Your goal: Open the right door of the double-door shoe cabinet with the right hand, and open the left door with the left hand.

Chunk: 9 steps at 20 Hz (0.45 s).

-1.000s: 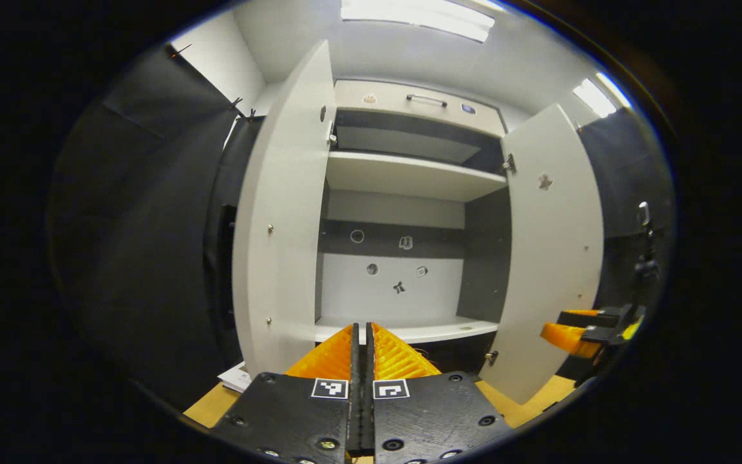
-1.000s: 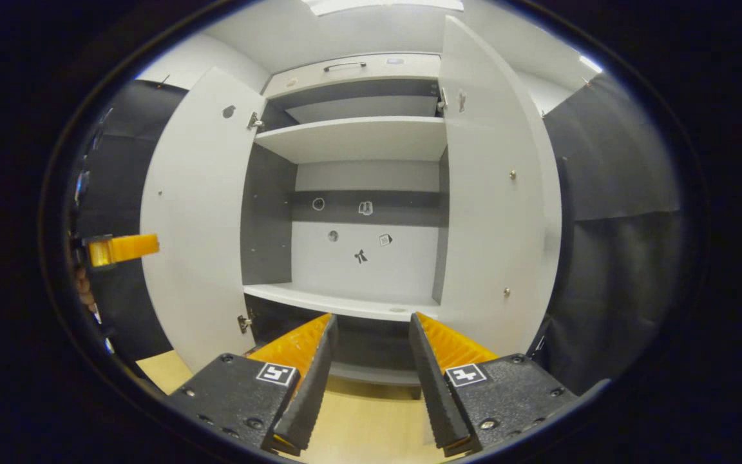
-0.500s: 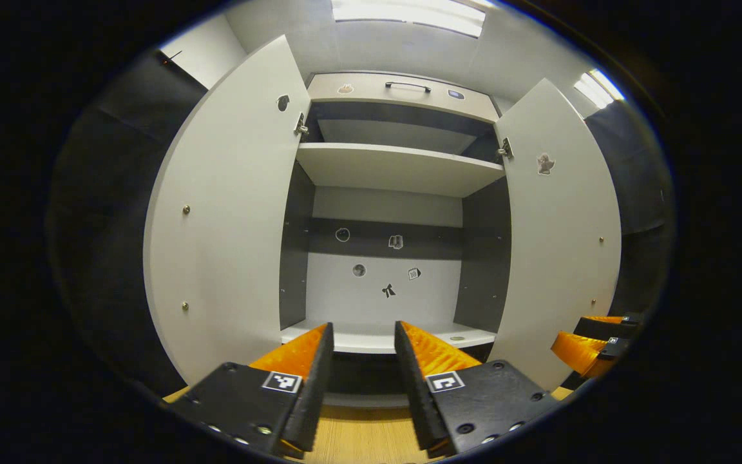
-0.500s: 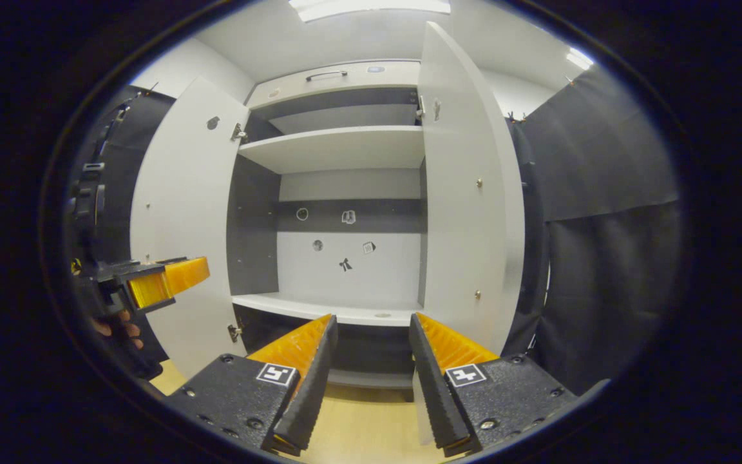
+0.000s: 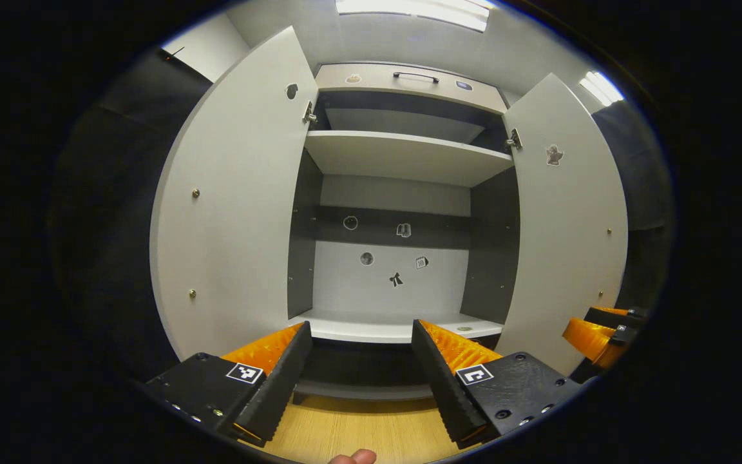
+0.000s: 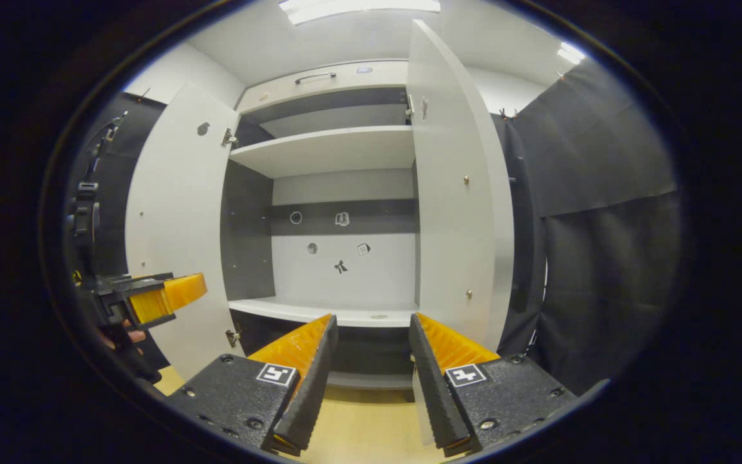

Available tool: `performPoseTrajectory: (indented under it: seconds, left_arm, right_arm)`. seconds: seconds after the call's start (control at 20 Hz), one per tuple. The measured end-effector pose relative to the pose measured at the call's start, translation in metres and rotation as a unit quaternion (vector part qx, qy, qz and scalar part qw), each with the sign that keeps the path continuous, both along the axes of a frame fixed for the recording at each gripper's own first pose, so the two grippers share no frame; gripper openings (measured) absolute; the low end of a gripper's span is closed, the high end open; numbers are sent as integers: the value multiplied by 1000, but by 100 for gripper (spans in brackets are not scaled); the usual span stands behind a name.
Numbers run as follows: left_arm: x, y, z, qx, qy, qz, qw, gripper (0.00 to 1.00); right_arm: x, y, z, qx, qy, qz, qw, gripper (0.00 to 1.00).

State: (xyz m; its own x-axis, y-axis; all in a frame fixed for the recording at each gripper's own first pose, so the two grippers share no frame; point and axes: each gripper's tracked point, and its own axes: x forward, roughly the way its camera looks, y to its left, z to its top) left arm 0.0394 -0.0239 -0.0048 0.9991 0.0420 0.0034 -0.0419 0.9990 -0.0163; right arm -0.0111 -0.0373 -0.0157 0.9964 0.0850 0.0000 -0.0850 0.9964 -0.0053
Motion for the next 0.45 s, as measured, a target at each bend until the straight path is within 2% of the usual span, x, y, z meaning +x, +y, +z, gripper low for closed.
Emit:
performPoseTrajectory:
  seconds: [0.45]
  left_arm:
    - [-3, 11, 1, 10, -4, 13, 1000, 93]
  right_arm:
    - [1, 7, 2, 2, -3, 5, 1000, 71]
